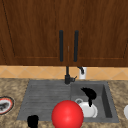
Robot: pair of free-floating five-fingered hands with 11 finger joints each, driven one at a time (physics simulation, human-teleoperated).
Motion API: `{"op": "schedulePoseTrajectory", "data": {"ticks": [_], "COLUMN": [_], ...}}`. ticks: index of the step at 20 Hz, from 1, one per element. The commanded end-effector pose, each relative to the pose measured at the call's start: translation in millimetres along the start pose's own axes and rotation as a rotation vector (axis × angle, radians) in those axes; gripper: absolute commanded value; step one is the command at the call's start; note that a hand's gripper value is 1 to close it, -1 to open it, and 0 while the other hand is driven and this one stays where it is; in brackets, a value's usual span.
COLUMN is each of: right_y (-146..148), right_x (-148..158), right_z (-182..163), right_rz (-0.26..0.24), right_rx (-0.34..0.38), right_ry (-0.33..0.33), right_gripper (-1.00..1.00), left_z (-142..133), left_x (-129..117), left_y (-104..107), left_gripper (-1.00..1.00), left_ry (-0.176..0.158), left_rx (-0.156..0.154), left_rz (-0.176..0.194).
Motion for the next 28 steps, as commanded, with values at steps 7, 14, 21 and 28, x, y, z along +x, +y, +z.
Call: {"op": "schedulePoseTrajectory", "data": {"ticks": [7,14,21,28], "right_y": [-13,23,65,71], "right_x": [-18,-23,-32,-50], "right_z": [-66,-135,-199,-255], "right_rz": [-0.087,-0.050,0.003,-0.040], "right_rx": [-0.237,-0.279,-0.299,-0.314], "right_ry": [-0.027,-0.003,0.004,0.011], "right_gripper": [-1.00,-1.00,-1.00,-1.00], "left_z": [0,0,0,0], "left_x": [0,0,0,0], "left_y": [0,0,0,0], "left_gripper": [0.00,0.00,0.00,0.00], "left_ry": [0.000,0.000,0.000,0.000], "left_rx": [0.000,0.000,0.000,0.000], "left_rz": [0.000,0.000,0.000,0.000]}}
